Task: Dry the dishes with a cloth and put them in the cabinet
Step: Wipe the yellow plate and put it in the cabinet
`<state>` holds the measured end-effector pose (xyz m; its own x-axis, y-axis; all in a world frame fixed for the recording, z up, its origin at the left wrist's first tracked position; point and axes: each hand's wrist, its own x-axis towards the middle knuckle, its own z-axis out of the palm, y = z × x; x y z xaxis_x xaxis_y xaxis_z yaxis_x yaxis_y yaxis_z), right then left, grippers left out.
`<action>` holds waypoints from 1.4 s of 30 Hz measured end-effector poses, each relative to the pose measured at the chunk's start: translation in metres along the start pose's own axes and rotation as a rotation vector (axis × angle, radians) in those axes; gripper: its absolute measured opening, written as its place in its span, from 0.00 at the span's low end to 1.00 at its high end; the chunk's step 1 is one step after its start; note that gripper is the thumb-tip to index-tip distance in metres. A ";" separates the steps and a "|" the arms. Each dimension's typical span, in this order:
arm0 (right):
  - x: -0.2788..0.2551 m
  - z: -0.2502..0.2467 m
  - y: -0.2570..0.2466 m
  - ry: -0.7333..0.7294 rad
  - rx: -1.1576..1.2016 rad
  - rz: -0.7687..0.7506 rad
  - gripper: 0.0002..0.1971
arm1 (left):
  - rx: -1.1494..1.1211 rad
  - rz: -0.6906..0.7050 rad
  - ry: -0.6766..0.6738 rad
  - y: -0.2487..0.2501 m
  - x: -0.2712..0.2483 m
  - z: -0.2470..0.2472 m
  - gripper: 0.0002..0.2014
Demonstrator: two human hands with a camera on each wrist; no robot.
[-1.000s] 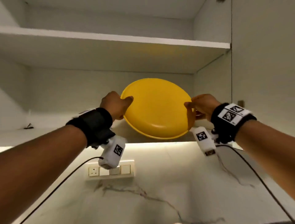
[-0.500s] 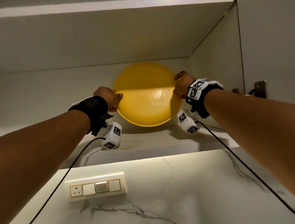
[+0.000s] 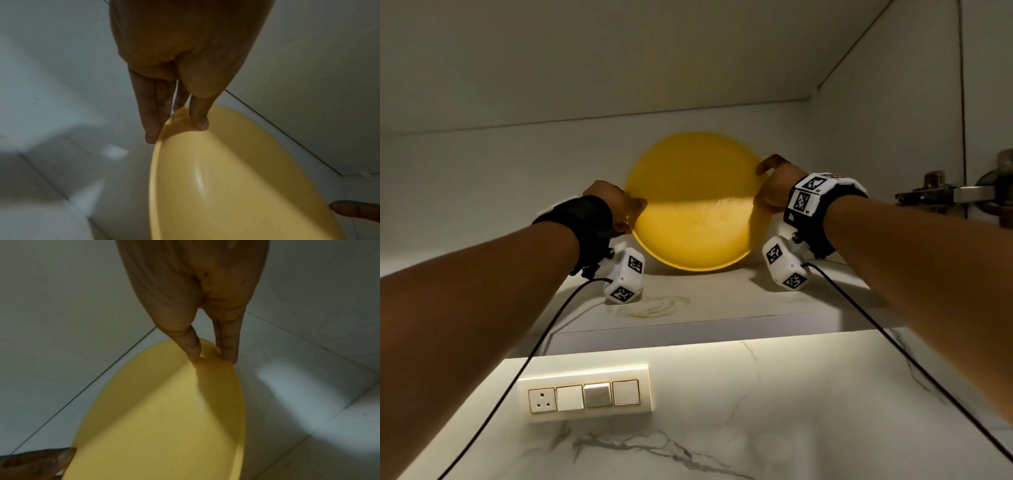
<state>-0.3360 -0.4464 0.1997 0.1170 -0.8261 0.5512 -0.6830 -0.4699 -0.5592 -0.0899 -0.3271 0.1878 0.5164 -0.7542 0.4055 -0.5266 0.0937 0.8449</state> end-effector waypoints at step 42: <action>-0.013 -0.017 -0.005 0.147 0.244 -0.044 0.27 | 0.159 0.050 -0.035 0.003 -0.017 -0.016 0.19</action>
<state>-0.3460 -0.4278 0.2059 0.0249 -0.7580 0.6517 -0.4841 -0.5795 -0.6556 -0.0898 -0.3032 0.1894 0.4644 -0.7738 0.4308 -0.6528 0.0296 0.7569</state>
